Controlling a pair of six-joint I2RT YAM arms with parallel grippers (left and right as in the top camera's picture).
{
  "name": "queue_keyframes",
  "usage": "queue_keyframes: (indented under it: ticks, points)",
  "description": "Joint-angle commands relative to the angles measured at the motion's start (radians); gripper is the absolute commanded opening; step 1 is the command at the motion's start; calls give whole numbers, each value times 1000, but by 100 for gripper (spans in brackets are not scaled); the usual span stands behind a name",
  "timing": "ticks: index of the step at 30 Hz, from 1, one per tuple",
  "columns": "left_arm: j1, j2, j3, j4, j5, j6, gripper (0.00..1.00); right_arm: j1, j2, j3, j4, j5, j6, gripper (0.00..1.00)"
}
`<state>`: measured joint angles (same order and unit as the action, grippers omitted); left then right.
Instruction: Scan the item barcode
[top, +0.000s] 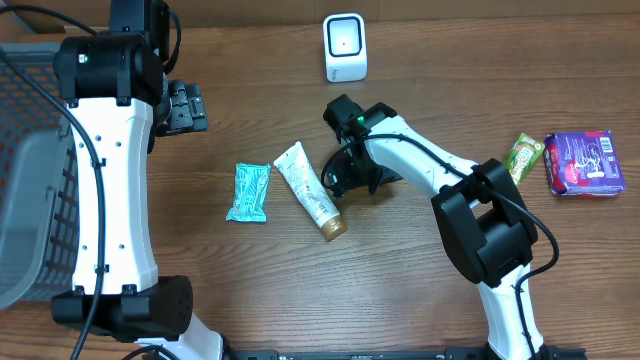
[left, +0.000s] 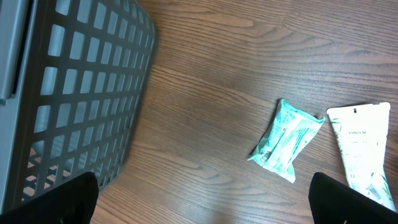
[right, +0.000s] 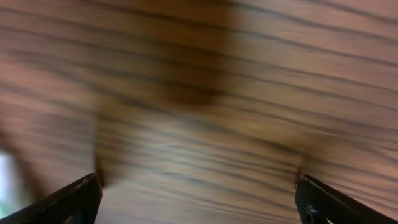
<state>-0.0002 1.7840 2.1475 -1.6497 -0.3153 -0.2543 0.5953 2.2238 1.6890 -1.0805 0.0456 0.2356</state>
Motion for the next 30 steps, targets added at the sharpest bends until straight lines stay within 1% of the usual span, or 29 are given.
queue_keyframes:
  ticks: [1, 4, 7, 10, 14, 15, 16, 17, 18, 19, 22, 26, 30]
  points:
    - [0, -15, 15, 2, -5, 11, 100, -6, 13, 56, -32, 171, 2, 100]
    - [0, -15, 15, 2, -5, 11, 100, 0, 5, 138, -92, 164, -10, 100]
    - [0, -15, 15, 2, -5, 11, 99, 21, -11, 237, -166, 71, -70, 100]
    - [0, -15, 15, 2, -5, 11, 100, 37, -19, 304, -217, -80, -86, 100]
    - [0, -15, 15, 2, -5, 11, 100, 40, -15, 303, -211, -349, -92, 100]
    - [0, -15, 15, 2, -5, 11, 100, 40, -15, 298, -210, -382, -109, 84]
    - [0, -15, 15, 2, -5, 11, 100, 40, -13, 289, -208, -401, -111, 61]
    - [0, -15, 15, 2, -5, 11, 100, 41, -11, 274, -204, -421, -104, 33]
    - [0, -15, 15, 2, -5, 11, 100, 45, -11, 262, -196, -429, -96, 12]
    - [0, -15, 15, 2, -5, 11, 100, 50, -11, 250, -183, -428, -74, 4]
    - [0, -15, 15, 2, -5, 11, 100, 74, -11, 216, -122, -418, -16, 4]
    - [0, -15, 15, 2, -5, 11, 100, 114, -11, 177, -52, -356, 71, 4]
    - [0, -15, 15, 2, -5, 11, 100, 151, -5, 163, -19, -299, 100, 4]
